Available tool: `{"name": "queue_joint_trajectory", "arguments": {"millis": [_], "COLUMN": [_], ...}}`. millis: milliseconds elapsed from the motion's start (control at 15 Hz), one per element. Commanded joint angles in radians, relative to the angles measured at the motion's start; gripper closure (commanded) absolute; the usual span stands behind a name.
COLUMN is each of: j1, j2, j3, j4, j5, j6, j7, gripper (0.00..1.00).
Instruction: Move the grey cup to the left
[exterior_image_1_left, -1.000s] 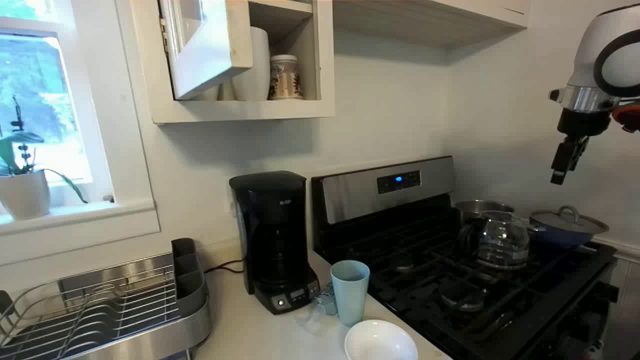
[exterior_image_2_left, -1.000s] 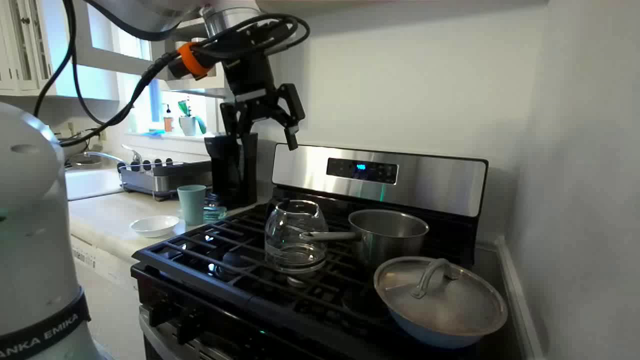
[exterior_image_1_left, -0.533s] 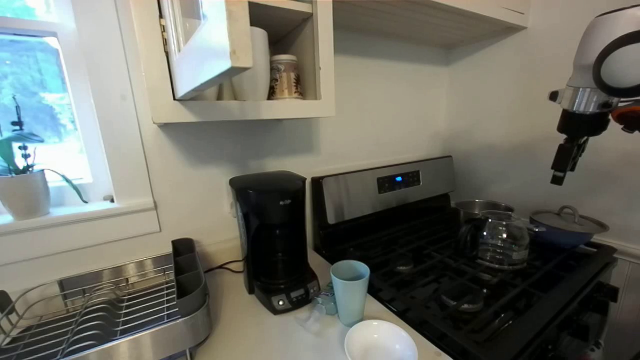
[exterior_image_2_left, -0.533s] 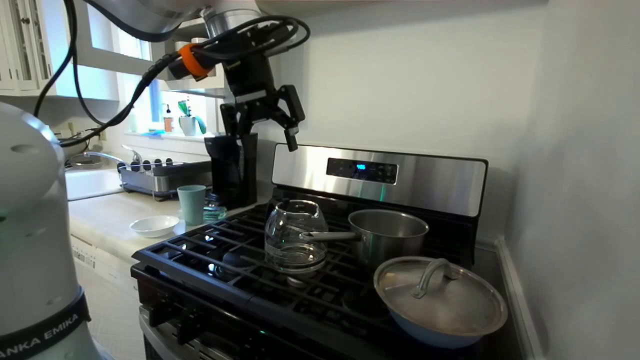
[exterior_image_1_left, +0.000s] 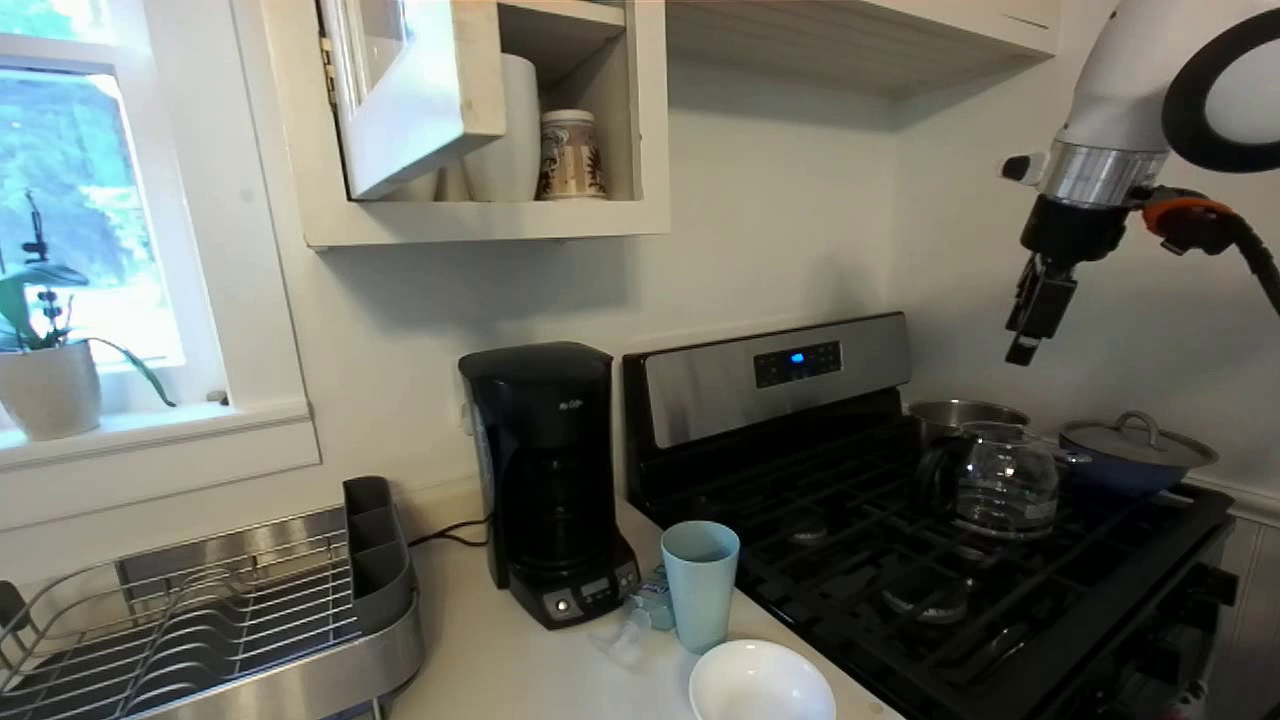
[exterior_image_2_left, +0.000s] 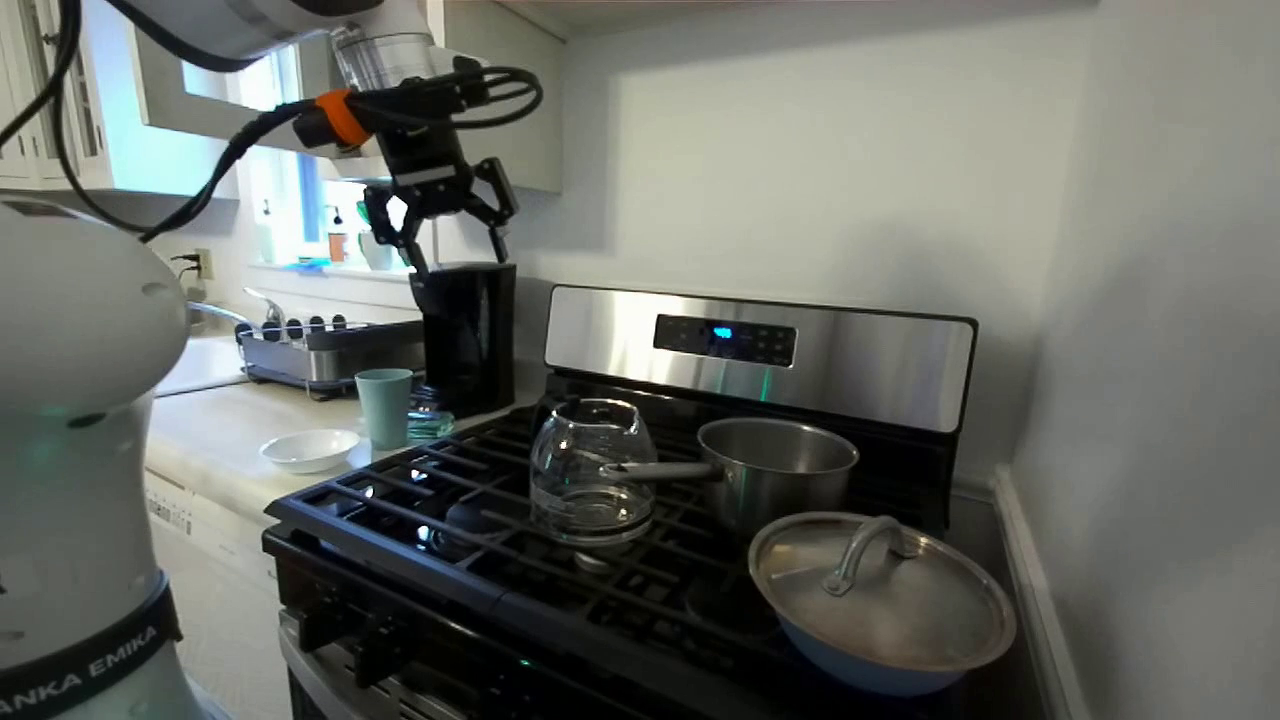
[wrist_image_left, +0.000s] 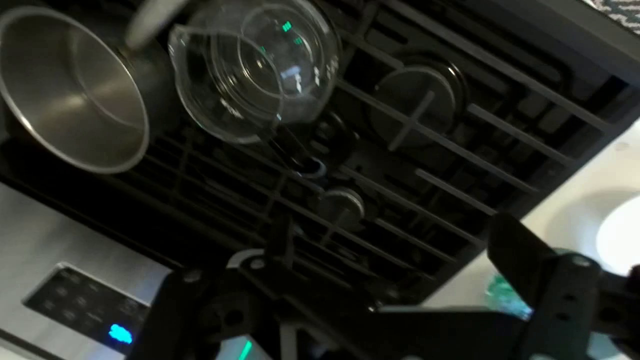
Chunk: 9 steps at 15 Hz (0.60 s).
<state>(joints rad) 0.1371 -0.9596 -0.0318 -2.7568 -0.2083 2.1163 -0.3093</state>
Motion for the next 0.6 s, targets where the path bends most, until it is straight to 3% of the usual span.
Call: {"name": "queue_joint_trajectory", "arguments": {"millis": [0,267,467,533], "j1": [0.146,0.278,0.373,0.315], "j2": [0.062,0.143,0.204,0.159], "j3": [0.045,0.067,0.030,0.073], "j4": [0.016,0.011,0.010,0.002], "j5": [0.086,0.103,0.129,0.103], "j6": [0.114,0.284,0.414,0.349], "j7": [-0.024,-0.098,-0.190,-0.123], "gripper": [0.00,0.00,0.00,0.00]}}
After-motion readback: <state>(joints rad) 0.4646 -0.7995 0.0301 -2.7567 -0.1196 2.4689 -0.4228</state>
